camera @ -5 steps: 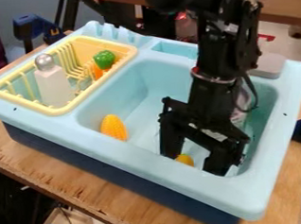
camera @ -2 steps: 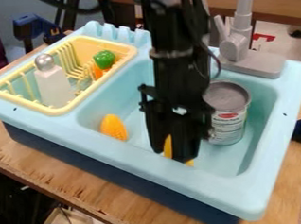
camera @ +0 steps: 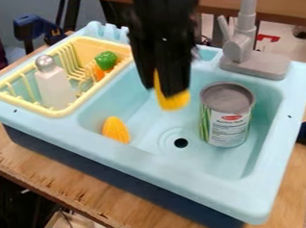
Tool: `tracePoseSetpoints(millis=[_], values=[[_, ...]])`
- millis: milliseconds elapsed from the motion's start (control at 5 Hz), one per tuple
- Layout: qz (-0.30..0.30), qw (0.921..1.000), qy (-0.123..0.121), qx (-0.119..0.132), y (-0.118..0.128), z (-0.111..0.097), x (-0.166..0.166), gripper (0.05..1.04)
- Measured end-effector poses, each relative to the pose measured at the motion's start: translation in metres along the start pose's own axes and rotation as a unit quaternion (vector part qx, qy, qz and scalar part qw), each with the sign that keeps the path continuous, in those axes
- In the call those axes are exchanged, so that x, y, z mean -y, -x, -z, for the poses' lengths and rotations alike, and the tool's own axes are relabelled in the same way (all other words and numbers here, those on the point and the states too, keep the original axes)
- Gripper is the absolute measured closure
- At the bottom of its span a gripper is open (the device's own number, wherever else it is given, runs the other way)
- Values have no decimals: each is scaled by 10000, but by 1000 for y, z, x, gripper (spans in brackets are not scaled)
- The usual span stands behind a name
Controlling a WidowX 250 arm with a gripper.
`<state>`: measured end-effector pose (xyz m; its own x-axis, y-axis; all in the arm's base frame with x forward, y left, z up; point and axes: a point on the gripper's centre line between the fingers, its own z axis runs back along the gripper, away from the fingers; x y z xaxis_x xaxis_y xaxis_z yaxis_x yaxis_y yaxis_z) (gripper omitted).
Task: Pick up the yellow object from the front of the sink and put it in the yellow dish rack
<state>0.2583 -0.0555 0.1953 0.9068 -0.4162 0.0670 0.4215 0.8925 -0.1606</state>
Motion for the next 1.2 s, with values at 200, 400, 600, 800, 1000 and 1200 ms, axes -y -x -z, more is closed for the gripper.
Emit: tracePoseSetpoints(millis=[200,400,600,800,1000,1200], values=[[-321,9991,-278,51,6,-29,-28,547],[-607,9973,-413,36,15,-43,-55,547],[-968,9935,-530,-270,26,-49,-85,547],[-1324,9885,-666,-301,40,-61,-118,547],[-1737,9799,-950,-250,48,-57,-148,547],[-1807,9790,-852,-393,44,-38,-167,547]])
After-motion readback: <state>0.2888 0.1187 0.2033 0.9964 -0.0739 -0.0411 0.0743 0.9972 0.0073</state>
